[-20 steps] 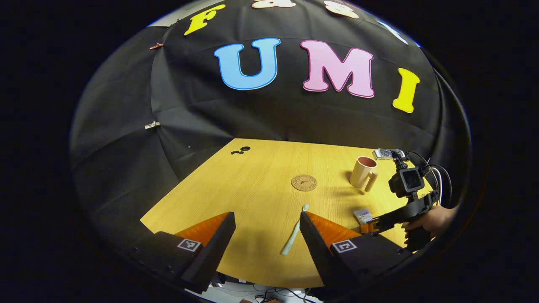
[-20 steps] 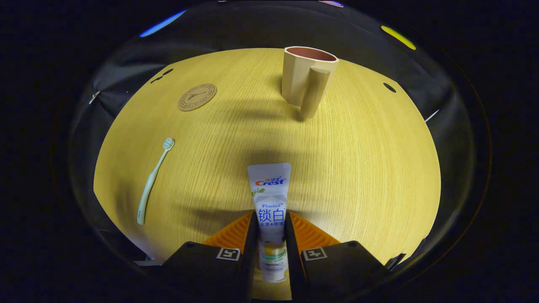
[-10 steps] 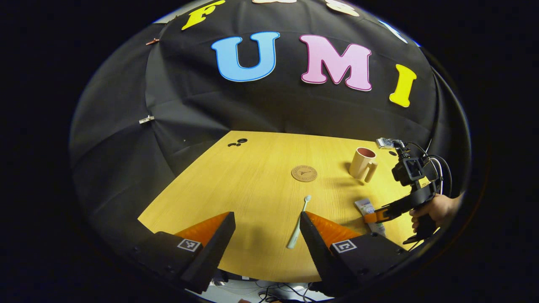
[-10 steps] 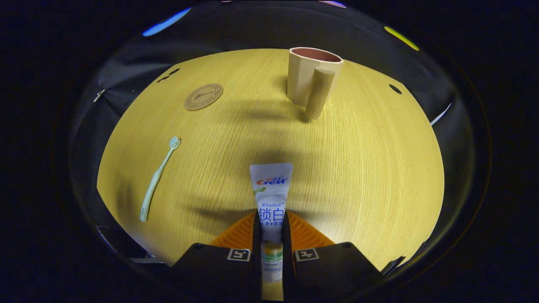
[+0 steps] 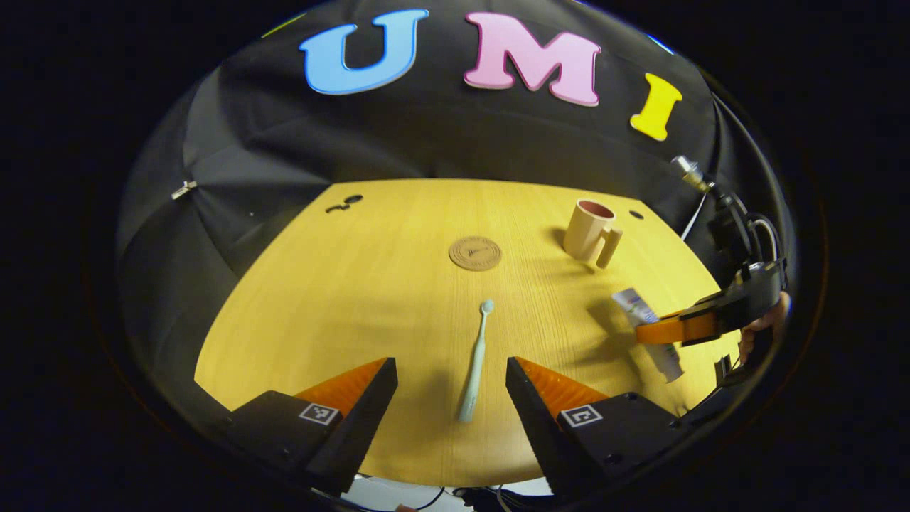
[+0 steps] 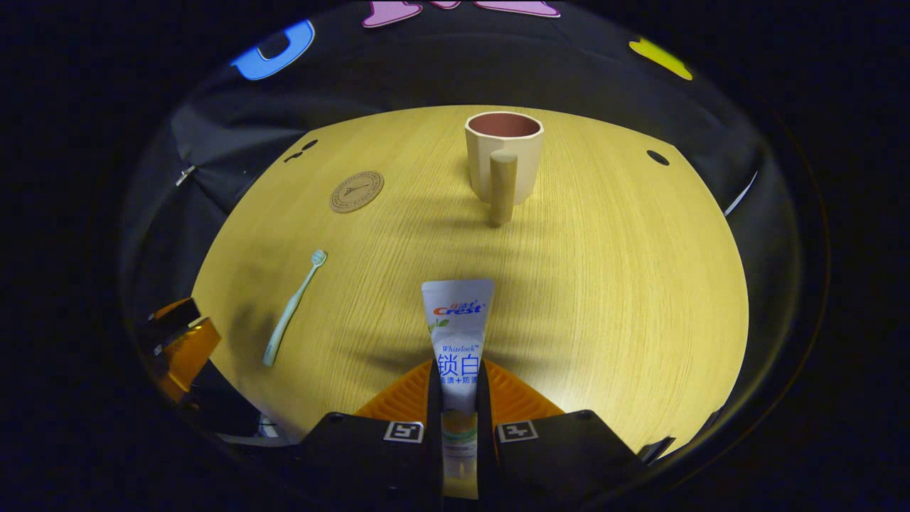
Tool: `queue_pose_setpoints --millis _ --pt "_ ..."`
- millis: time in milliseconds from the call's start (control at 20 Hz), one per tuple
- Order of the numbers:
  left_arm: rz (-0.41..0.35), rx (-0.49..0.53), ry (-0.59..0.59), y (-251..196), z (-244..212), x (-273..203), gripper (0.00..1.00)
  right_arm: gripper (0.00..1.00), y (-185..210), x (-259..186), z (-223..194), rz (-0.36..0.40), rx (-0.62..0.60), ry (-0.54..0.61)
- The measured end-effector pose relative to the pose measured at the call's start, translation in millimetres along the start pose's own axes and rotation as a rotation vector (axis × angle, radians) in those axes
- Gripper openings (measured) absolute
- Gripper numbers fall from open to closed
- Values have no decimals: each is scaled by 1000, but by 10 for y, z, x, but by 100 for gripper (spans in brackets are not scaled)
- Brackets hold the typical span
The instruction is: Put the toothbrush and toothpaste on the desktop into the cup, then pick up the cup and place it on the coaster on the desktop.
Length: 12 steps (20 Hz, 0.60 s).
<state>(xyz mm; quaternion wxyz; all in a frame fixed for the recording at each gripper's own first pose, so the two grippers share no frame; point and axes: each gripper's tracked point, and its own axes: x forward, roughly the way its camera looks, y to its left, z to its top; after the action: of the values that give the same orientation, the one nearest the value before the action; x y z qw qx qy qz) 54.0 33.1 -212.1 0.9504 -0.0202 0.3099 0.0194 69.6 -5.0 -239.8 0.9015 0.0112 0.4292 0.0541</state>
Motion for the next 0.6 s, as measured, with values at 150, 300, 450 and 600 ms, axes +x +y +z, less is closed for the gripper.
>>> queue_pose_setpoints --millis 150,300,450,600 --pt "-18 -22 110 -84 -123 328 96 23 -64 -190 17 18 4 -24" --pt "-67 -26 187 -214 -189 556 93 23 -125 -313 20 33 21 -35" --pt "-72 -2 253 -248 -261 694 89 23 -189 -413 28 47 56 -41" --pt "-72 22 324 -288 -366 764 87 23 -207 -501 76 68 88 -54"
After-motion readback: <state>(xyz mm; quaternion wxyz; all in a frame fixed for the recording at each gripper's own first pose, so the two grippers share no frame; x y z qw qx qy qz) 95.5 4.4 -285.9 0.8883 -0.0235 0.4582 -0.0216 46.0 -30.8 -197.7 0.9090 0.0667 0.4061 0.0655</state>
